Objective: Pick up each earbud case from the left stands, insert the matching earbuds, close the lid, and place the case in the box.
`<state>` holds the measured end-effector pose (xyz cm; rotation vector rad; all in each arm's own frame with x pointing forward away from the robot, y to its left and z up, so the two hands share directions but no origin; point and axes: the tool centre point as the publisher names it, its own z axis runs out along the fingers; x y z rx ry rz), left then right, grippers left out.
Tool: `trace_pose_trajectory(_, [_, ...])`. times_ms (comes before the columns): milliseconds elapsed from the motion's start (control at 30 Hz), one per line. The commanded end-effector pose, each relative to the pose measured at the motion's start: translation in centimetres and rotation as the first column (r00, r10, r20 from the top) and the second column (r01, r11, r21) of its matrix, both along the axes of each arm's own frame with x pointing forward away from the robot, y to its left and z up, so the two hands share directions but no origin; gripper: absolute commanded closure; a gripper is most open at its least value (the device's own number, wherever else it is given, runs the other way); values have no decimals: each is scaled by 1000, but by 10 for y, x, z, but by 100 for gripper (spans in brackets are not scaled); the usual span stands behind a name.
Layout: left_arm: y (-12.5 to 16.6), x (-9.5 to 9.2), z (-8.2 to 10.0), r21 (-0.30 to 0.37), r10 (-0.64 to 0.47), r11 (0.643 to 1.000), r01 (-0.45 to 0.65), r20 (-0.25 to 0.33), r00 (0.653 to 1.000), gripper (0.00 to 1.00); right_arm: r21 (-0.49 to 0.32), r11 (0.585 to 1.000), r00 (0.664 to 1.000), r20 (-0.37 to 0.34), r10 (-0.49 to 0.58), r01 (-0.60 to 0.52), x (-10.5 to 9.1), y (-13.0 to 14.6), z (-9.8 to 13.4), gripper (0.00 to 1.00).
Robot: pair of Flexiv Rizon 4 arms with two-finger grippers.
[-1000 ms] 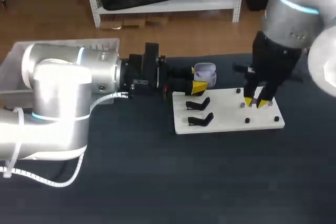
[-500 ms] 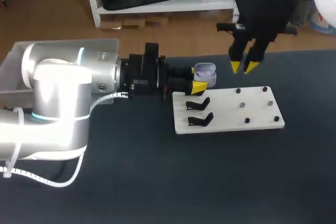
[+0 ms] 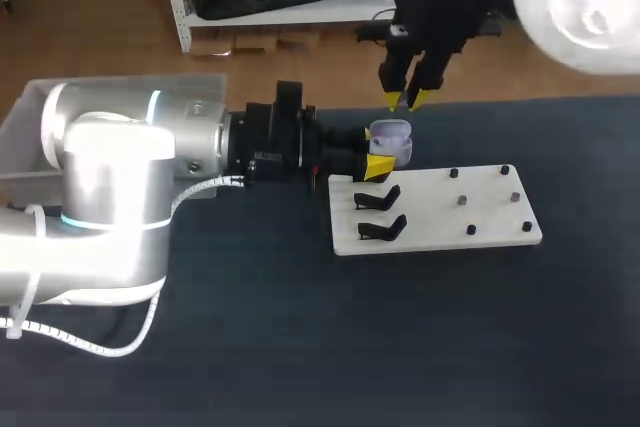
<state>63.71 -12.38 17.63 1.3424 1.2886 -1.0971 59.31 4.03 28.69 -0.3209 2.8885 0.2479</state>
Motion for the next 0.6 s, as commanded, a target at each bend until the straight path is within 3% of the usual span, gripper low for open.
trace_pose_trajectory(33, [0, -1, -2, -9, 5, 1000, -5, 6, 1000, 100, 1, 1000, 1000, 24, 0, 0, -6, 0, -11, 100])
trace_pose_trajectory(300, [0, -1, -2, -9, 5, 1000, -5, 6, 1000, 100, 27, 1000, 999, 52, 11, -12, -4, 3, -25, 100])
trace_pose_trajectory(600, [0, -1, -2, -9, 5, 1000, -5, 6, 1000, 100, -18, 999, 996, 71, 48, -47, 3, 9, -43, 100])
